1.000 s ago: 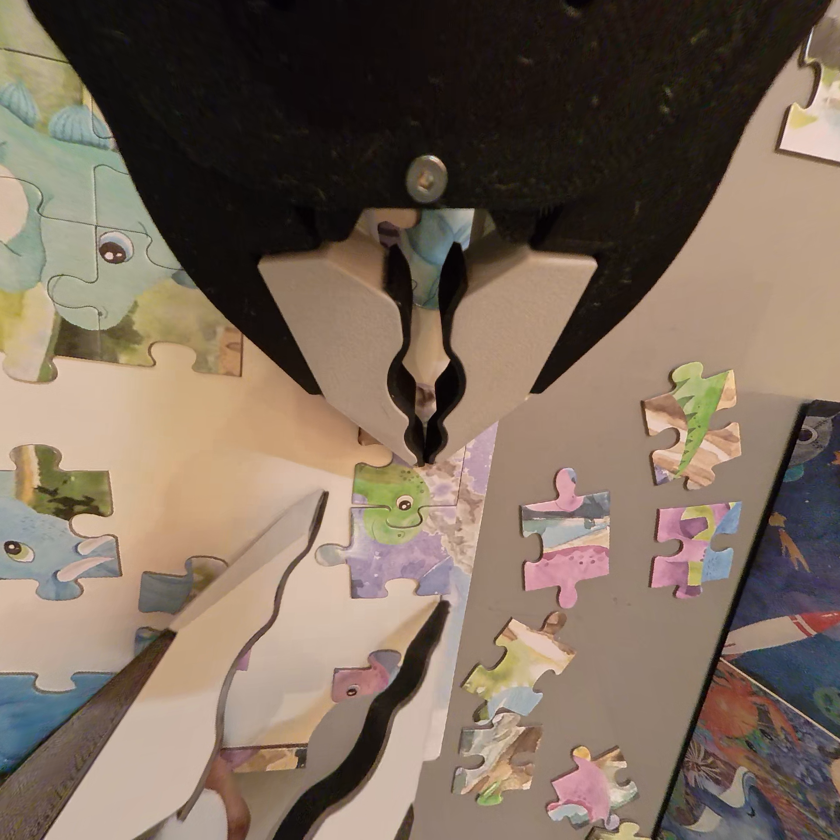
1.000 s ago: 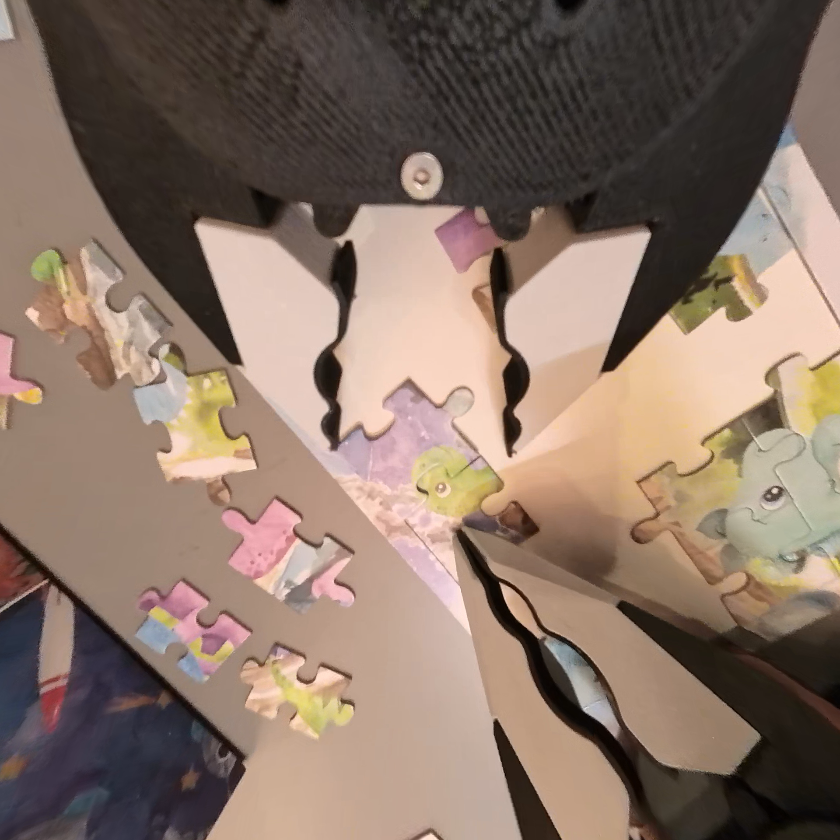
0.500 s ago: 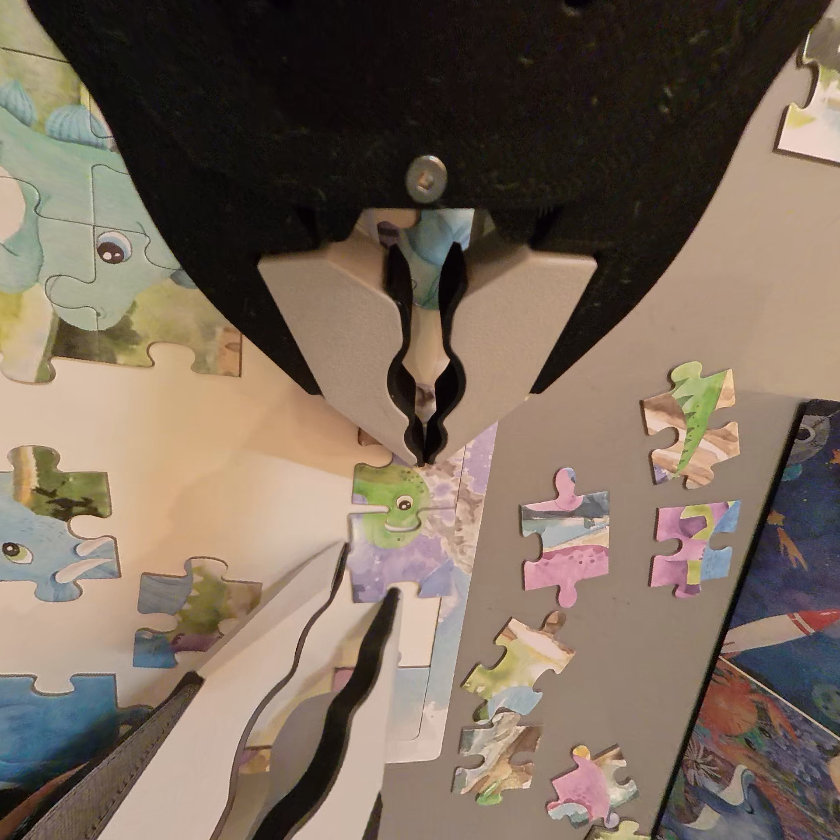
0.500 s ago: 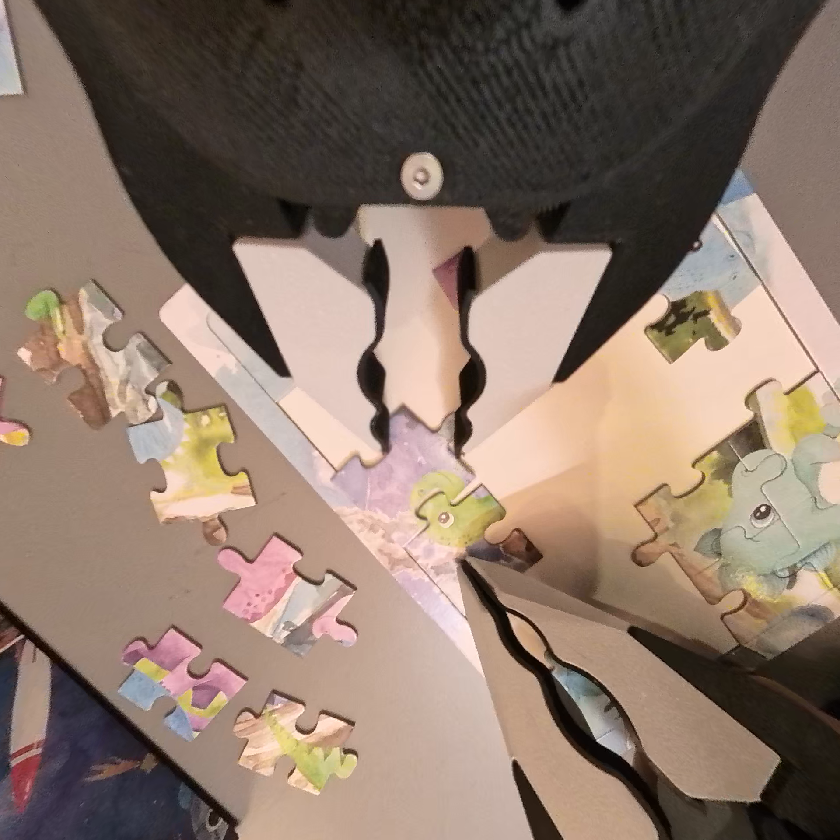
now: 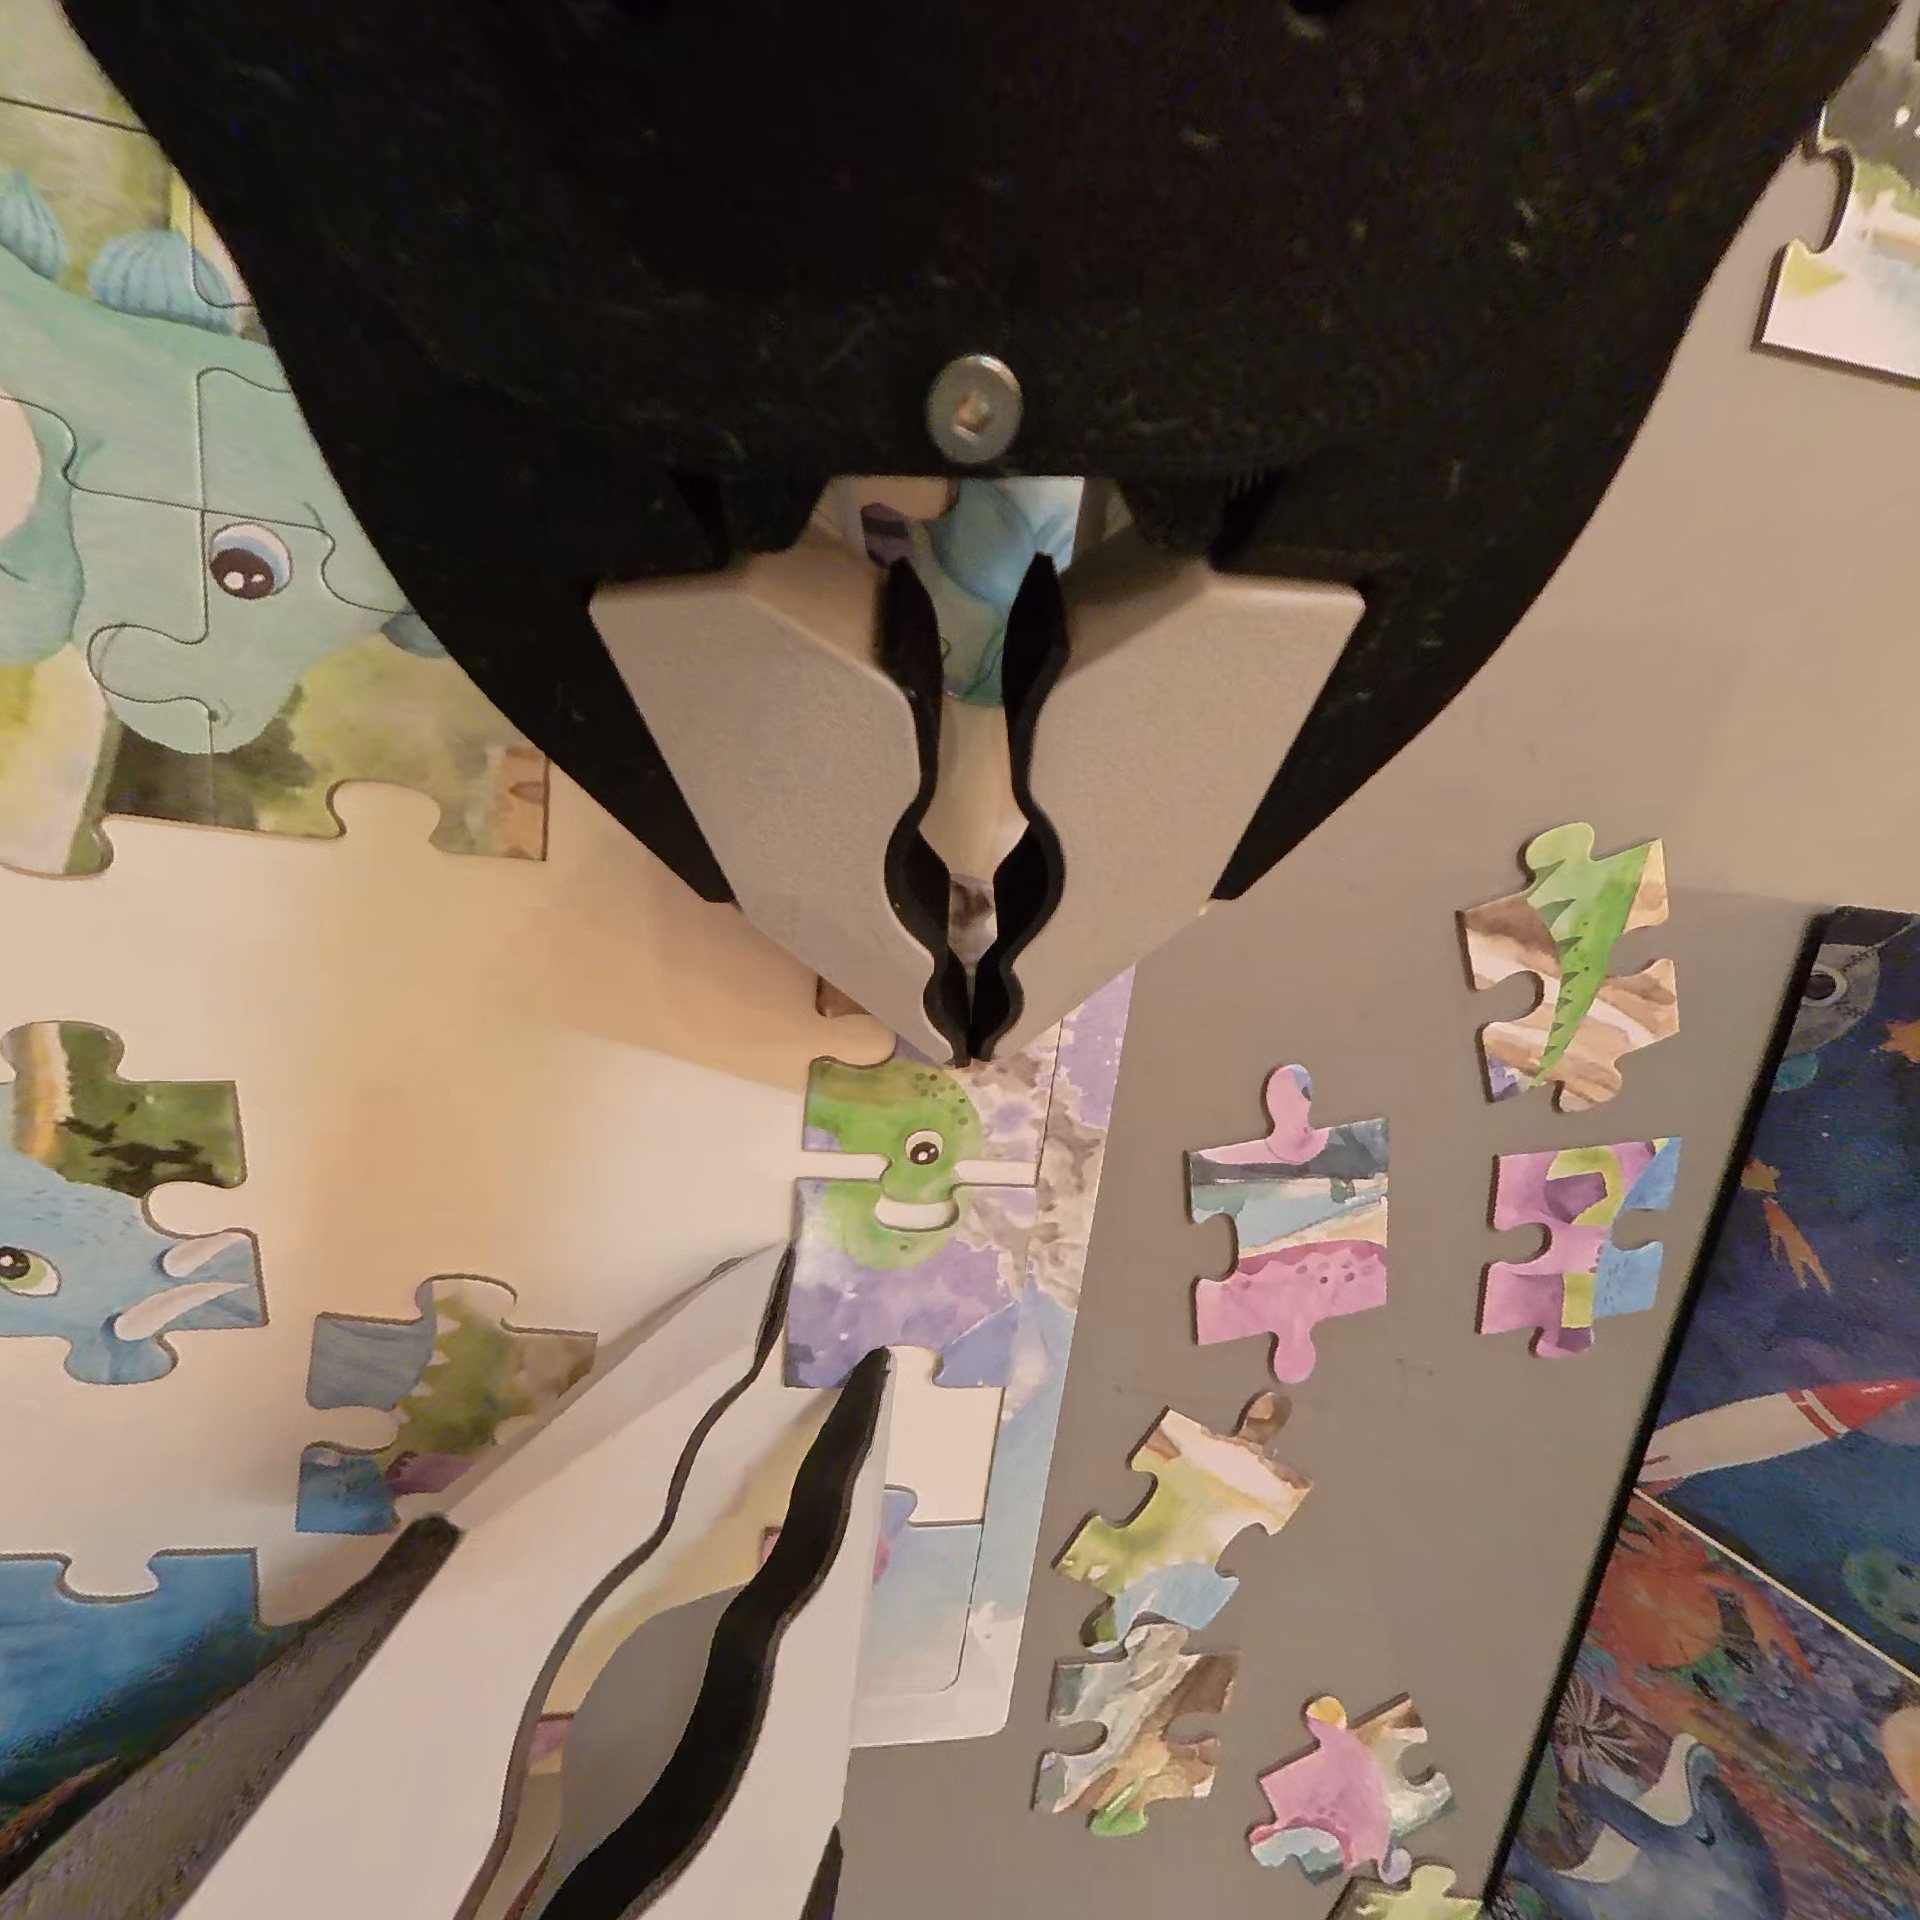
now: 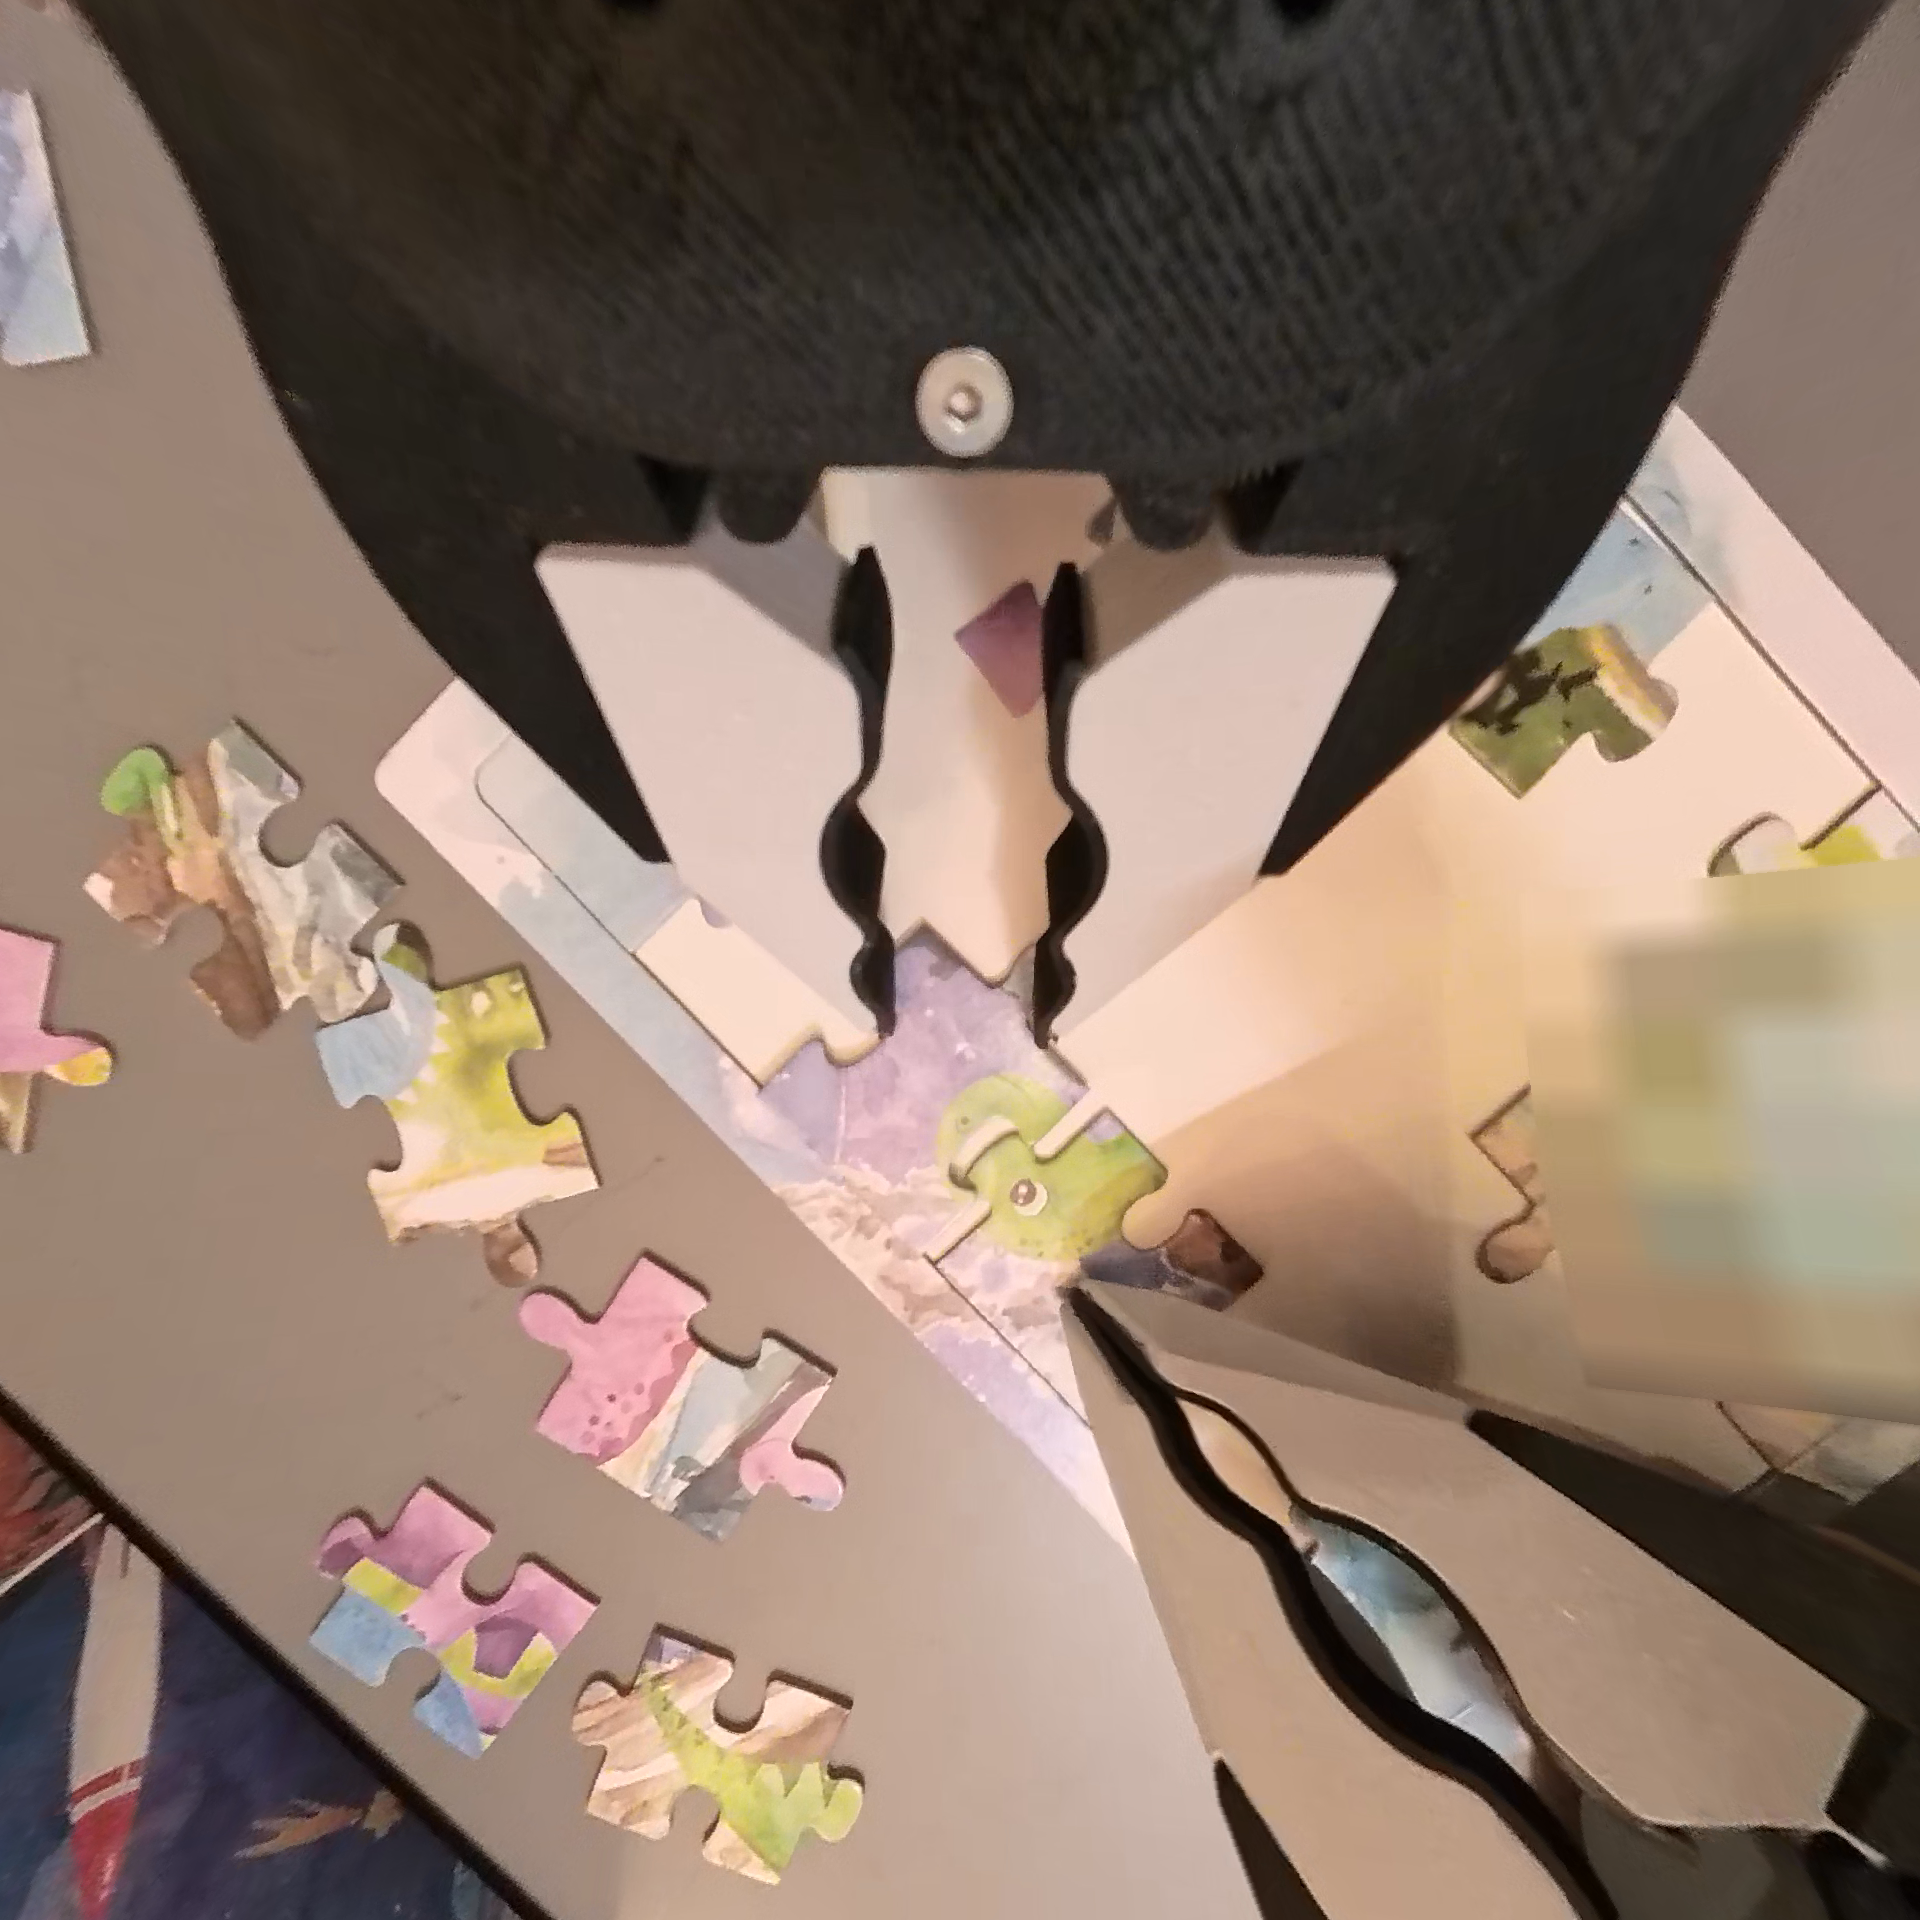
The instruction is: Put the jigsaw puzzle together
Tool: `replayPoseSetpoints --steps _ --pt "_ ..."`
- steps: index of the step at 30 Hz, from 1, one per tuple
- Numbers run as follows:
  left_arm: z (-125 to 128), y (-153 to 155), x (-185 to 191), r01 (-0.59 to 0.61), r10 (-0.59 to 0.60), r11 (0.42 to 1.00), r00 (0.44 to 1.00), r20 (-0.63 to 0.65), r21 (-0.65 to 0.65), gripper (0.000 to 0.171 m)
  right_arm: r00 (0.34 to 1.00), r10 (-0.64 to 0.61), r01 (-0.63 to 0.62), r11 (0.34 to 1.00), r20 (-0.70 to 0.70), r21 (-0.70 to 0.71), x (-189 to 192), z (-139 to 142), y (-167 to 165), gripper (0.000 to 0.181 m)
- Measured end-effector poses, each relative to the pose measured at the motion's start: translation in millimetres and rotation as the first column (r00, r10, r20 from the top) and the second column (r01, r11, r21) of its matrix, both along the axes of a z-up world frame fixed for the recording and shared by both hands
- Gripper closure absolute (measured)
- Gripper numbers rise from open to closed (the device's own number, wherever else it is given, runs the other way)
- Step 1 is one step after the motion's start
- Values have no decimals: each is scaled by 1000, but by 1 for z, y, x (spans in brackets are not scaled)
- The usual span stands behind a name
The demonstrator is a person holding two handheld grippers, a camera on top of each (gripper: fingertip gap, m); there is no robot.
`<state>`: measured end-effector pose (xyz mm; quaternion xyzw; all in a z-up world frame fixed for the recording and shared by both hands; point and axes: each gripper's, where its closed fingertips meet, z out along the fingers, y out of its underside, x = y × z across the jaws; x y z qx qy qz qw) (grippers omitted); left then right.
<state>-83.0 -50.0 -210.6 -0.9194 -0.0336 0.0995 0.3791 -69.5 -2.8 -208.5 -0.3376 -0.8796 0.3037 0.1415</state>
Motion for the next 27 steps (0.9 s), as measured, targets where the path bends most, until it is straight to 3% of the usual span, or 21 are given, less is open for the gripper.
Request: replayPoseSetpoints --steps 6,27 --pt "0 0 0 0 0 1000 1000 -4 -1 171 999 -3 5 998 -48 55 -1 1 -2 157" --pt "0 0 0 0 0 1000 1000 -8 -2 171 1000 -3 2 1000 -7 -18 1 1 -8 154"
